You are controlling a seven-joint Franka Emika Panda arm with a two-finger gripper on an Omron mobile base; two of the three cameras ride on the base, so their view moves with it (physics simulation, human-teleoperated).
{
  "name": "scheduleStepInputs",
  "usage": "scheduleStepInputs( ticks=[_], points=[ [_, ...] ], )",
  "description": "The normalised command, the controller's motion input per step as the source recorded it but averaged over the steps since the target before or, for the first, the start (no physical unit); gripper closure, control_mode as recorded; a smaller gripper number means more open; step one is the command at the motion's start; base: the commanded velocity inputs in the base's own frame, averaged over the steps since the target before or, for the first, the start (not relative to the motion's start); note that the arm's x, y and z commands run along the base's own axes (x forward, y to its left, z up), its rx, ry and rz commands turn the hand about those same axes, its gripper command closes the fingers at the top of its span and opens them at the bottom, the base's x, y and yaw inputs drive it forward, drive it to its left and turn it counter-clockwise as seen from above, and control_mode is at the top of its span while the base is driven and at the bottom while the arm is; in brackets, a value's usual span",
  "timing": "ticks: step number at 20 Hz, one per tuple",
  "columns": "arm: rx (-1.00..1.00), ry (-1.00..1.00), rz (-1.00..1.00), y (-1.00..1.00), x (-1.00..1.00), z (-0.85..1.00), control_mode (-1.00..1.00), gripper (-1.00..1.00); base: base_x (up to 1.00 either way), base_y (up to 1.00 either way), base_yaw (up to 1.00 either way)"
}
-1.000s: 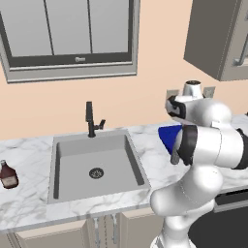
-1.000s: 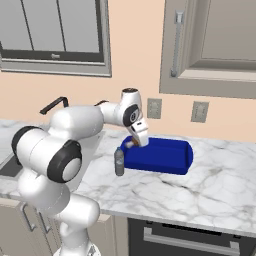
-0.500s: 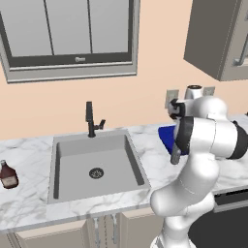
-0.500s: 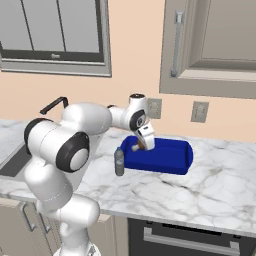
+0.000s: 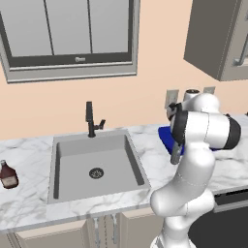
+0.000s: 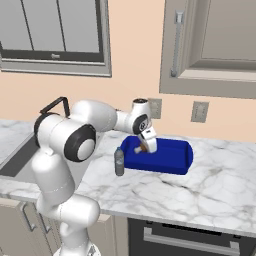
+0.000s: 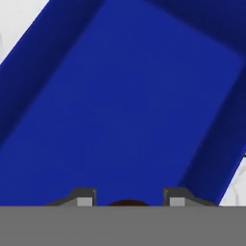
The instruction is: Pick up all produce items and place them in the sink. Turn on the sink faucet to wash them. Then turn the sink off and put them in the tray.
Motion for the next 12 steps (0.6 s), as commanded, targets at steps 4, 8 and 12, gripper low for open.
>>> scheduleStepInputs(
  ticks=[4, 8, 12],
  points=[
    [0.0, 0.0, 0.0, -0.14, 0.15, -0.29, -1.0, 1.0, 0.0, 0.0, 0.0],
    [0.0, 0.0, 0.0, -0.12, 0.16, -0.31, -1.0, 1.0, 0.0, 0.0, 0.0],
    [0.0, 0.0, 0.0, -0.08, 0.08, -0.26, -1.0, 1.0, 0.0, 0.0, 0.0]
  ],
)
